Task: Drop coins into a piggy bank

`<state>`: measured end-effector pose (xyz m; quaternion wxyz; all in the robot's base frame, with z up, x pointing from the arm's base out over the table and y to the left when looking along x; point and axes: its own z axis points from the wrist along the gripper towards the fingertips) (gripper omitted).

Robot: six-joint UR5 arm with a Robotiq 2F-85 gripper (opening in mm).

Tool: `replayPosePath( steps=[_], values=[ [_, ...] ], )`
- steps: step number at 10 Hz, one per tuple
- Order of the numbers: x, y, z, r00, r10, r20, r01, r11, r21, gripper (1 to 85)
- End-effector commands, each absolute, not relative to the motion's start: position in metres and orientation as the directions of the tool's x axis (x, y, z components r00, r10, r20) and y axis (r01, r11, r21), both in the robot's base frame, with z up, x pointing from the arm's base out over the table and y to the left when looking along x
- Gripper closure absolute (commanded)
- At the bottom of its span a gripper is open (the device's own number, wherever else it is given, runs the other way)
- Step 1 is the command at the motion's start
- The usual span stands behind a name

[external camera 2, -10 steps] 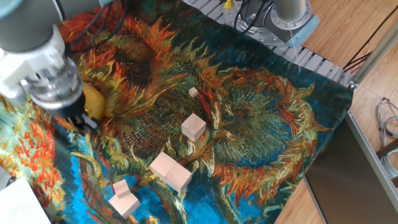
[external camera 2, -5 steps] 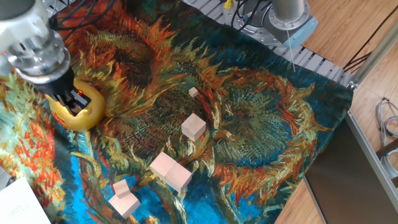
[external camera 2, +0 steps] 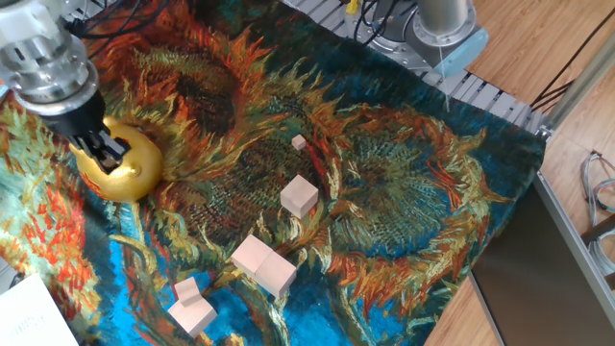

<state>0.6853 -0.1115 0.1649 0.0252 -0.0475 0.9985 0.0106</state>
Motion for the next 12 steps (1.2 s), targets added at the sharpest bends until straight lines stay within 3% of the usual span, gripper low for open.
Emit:
replayPosePath(
  steps=[1, 5, 9, 12],
  values=[
    [0.685, -0.129, 0.159, -0.996, -0.056, -0.064, -0.058, 0.998, 0.033, 84.3],
    [0.686, -0.134, 0.159, -0.997, 0.047, -0.063, 0.046, 0.999, 0.021, 84.3],
    [0.672, -0.174, 0.159, -0.999, 0.014, -0.032, 0.014, 1.0, 0.001, 84.3],
    [0.678, -0.167, 0.16, -0.998, 0.02, -0.056, 0.019, 0.999, 0.033, 84.3]
  ],
)
